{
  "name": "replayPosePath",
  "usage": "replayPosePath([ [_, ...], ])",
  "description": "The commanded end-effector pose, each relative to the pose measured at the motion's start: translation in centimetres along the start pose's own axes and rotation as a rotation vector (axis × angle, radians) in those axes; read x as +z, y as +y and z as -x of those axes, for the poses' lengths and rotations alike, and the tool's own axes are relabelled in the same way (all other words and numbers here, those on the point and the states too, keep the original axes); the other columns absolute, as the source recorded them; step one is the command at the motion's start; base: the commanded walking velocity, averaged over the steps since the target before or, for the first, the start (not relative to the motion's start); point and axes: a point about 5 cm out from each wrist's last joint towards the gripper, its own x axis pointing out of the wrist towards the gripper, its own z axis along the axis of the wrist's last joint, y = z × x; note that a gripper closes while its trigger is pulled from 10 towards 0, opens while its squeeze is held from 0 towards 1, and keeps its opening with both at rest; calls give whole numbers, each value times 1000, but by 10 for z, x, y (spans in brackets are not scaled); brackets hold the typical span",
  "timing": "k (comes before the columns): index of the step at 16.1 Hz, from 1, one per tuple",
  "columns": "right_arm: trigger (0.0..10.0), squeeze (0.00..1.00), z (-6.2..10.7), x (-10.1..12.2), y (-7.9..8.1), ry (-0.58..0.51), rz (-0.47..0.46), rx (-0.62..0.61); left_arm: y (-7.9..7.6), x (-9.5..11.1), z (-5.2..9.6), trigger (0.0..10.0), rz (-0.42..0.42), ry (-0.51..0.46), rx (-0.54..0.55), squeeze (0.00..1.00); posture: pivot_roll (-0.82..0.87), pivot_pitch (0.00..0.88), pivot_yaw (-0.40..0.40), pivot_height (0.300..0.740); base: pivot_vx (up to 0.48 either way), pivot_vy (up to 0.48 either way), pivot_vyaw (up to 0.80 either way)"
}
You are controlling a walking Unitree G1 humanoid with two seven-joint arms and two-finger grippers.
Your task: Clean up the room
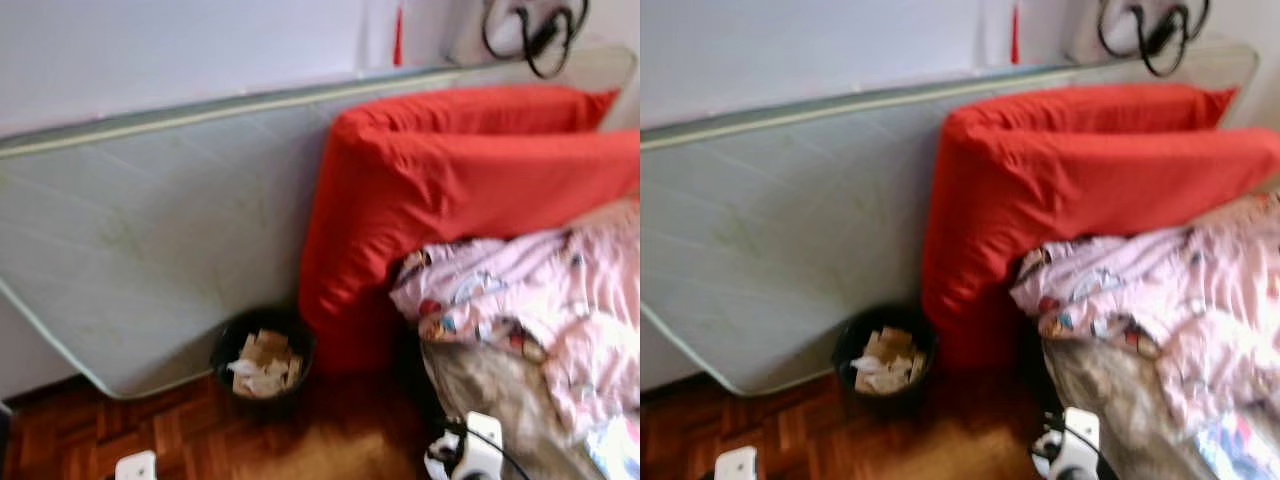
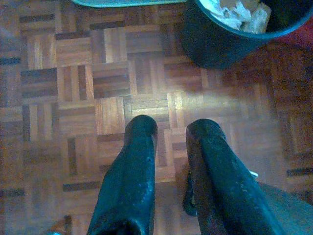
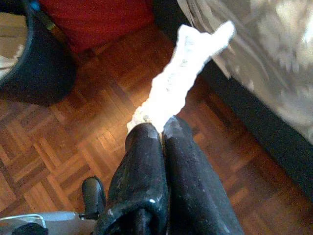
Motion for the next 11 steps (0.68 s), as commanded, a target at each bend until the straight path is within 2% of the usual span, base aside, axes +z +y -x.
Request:
replayPosePath([
  [1,10000,0,1,-2,-5,6,-11,-15,-1,-2,0,10000,-2,16,-3,0,126,0,-12,740,0,345,0],
  [11,10000,0,1,2,-8,4,12,-19,-5,-2,0,10000,17,13,-1,0,131,0,-34,740,0,345,0],
])
